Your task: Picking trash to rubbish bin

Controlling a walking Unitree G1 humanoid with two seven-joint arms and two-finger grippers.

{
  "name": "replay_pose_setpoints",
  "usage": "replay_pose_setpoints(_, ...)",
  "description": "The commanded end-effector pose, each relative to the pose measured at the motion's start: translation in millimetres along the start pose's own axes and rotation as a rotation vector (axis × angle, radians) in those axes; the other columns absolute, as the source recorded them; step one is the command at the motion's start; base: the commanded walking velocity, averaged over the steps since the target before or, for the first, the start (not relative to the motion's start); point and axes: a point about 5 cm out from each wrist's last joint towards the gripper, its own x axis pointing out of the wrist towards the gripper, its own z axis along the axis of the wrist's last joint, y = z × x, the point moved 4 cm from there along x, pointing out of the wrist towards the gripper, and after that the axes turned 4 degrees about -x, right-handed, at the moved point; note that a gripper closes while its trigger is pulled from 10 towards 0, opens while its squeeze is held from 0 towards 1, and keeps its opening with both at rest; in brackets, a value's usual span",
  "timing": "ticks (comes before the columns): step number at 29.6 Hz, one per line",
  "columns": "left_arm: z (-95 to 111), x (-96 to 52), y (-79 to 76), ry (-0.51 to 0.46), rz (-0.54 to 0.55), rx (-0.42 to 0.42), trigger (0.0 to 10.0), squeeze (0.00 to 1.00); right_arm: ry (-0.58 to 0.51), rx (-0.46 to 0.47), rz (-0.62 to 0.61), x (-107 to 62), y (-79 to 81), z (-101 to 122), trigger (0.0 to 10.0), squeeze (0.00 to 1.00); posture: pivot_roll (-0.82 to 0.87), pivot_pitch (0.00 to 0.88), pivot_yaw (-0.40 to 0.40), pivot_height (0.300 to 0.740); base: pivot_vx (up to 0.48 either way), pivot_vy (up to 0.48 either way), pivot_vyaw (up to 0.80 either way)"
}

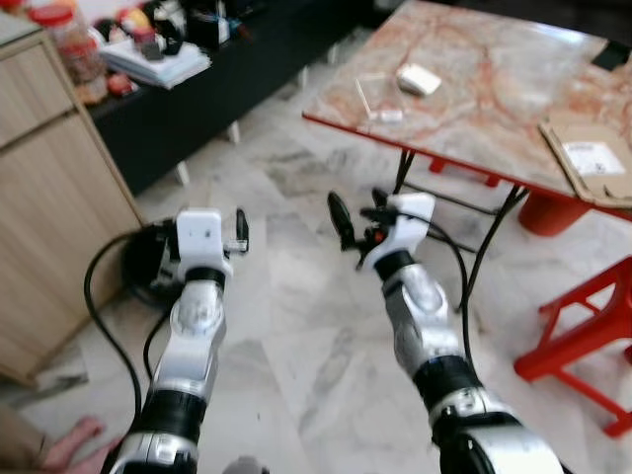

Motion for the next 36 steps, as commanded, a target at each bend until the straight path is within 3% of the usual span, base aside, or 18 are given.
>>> replay_pose_setpoints(1,-5.7,-2.9,14.0,0.020,0.033,0.021,10.0,0.00,-0.002,0.007,0.038,3.5,14.3,-0.5,10.0,0.00,0.12,0.152,-0.013,0.740,0.345,0.277,0.00)
replay_pose_setpoints(21,-5.4,-2.6,7.4,0.024,-0.038,0.015,10.0,0.00,0.002,0.026,-0.016,5.2,7.0,0.2,10.0,0.00,0.13,0.132,-0.003,0.740,0.324,0.262,-0.72)
replay_pose_setpoints(36,-4.9,-2.4,-2.2,0.023,-0.090,0.014,10.0,0.00,-0.009,0.023,-0.025,4.2,6.3,0.5,10.0,0.00,0.13,0.130,-0.001,0.740,0.276,0.000,-0.80)
